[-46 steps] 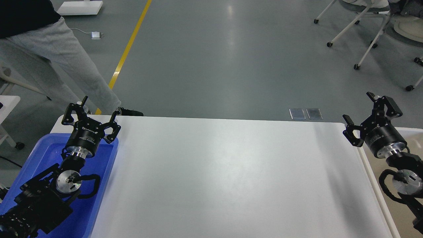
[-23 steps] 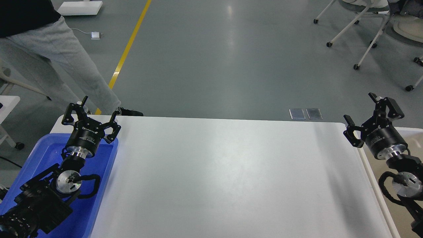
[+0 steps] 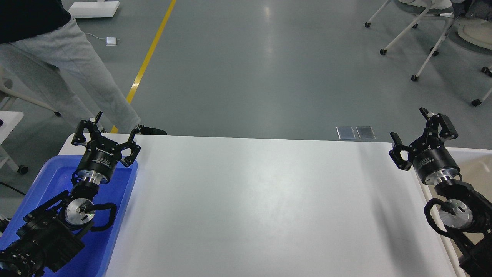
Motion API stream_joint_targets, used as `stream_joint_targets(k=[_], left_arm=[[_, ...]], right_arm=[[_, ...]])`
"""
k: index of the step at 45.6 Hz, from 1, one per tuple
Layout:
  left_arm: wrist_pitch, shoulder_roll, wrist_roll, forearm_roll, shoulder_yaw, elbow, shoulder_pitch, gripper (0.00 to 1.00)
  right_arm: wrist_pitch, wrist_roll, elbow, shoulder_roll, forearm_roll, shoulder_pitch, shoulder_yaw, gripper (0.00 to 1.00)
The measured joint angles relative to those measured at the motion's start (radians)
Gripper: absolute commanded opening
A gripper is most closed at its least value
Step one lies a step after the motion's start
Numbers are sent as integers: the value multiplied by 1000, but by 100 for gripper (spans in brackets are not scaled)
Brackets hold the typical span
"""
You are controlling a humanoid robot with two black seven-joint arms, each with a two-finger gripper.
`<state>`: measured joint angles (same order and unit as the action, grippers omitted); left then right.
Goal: Tidy desktop
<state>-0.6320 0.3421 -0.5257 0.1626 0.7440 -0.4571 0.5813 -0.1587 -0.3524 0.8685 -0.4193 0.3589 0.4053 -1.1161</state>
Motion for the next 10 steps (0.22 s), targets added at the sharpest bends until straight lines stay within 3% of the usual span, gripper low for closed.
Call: stream_joint_targets(k=[10], left_arm=[[0,0,0,0,0,0,0,100]], right_arm=[[25,-2,-5,21,4,-2,-10,99]])
